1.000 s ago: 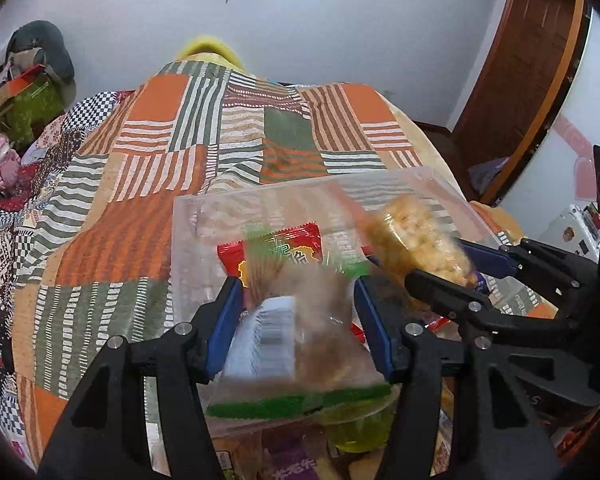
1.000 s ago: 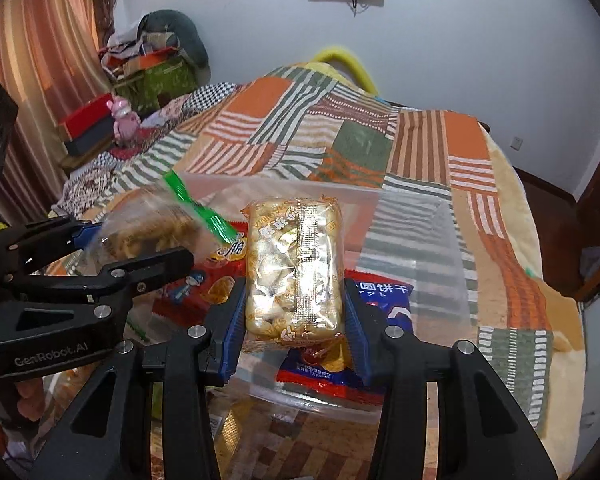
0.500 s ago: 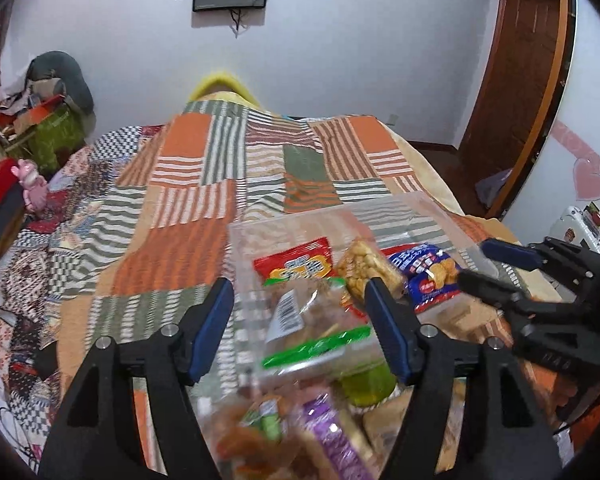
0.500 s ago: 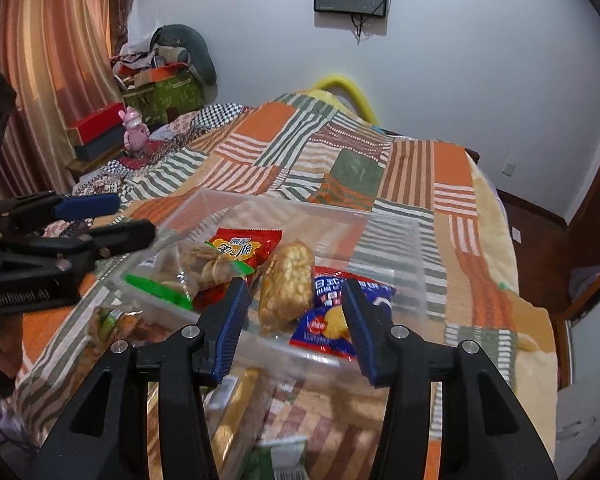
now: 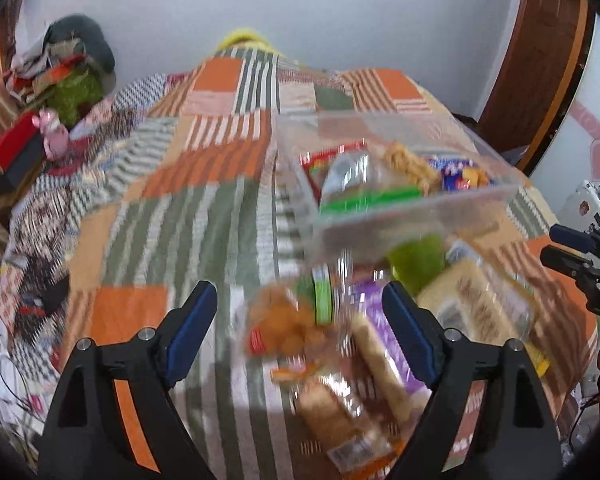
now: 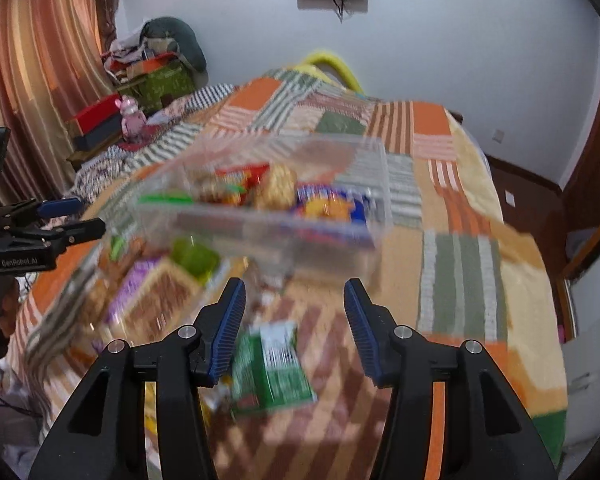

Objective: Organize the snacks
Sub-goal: 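Open both tools to release the packs into the box, then withdraw, then grasp the orange snack bag with the left tool while the right tool grasps the green chip bag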

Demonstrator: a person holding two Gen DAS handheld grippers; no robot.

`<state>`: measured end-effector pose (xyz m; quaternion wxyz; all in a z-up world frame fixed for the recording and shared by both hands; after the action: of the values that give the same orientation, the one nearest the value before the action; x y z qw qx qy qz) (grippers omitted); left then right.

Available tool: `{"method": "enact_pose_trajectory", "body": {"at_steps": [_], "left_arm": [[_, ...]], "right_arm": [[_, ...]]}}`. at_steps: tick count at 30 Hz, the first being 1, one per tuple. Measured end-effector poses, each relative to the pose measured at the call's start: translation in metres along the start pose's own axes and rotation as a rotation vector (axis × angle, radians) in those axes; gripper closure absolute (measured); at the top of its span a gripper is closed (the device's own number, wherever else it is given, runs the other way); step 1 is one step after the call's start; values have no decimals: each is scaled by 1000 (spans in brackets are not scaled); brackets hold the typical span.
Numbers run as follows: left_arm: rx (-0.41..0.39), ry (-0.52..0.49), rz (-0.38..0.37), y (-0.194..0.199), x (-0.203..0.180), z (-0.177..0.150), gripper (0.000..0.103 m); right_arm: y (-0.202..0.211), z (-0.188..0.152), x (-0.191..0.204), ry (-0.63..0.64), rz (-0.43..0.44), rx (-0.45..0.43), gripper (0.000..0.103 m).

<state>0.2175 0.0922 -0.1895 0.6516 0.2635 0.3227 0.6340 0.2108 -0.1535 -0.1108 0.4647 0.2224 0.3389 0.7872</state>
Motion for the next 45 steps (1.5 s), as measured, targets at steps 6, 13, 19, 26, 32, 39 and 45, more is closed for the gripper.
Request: {"method": "enact_pose_trajectory", "body": {"at_steps": [6, 13, 19, 26, 32, 39, 45], "left_arm": [[49, 9, 8, -18, -1, -24, 18], [44, 52, 23, -33, 4, -22, 18], [26, 38, 45, -45, 4, -14, 17], [27, 91, 10, -52, 10, -15, 29], [-25, 2, 51, -37, -3, -19, 51], [-33, -9, 41, -21, -6, -21, 58], [-70, 9, 35, 1, -4, -16, 58]], "right_arm": [[-10, -31, -4, -24, 16, 93, 55], [-20, -41, 2, -46, 49, 113, 43], [-32, -44, 4, -40, 45, 129, 41], [-37, -45, 8, -31, 46, 115, 50], [-34, -46, 8, -32, 31, 103, 59], [-26, -44, 0, -73, 47, 78, 73], [-10, -37, -6, -84, 37, 39, 75]]}}
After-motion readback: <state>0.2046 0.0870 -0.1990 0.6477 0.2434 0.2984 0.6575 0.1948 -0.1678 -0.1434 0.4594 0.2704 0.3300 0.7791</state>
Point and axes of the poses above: each gripper's, at about its wrist camera, not at the fingertips, and y roughly against the way its jaws point, x to its left, z to its top, the point moved 2 cm from there along -y, roughly the way its jaws point, and after that the axes turned 3 degrees about -x, right-handed, at the moved point
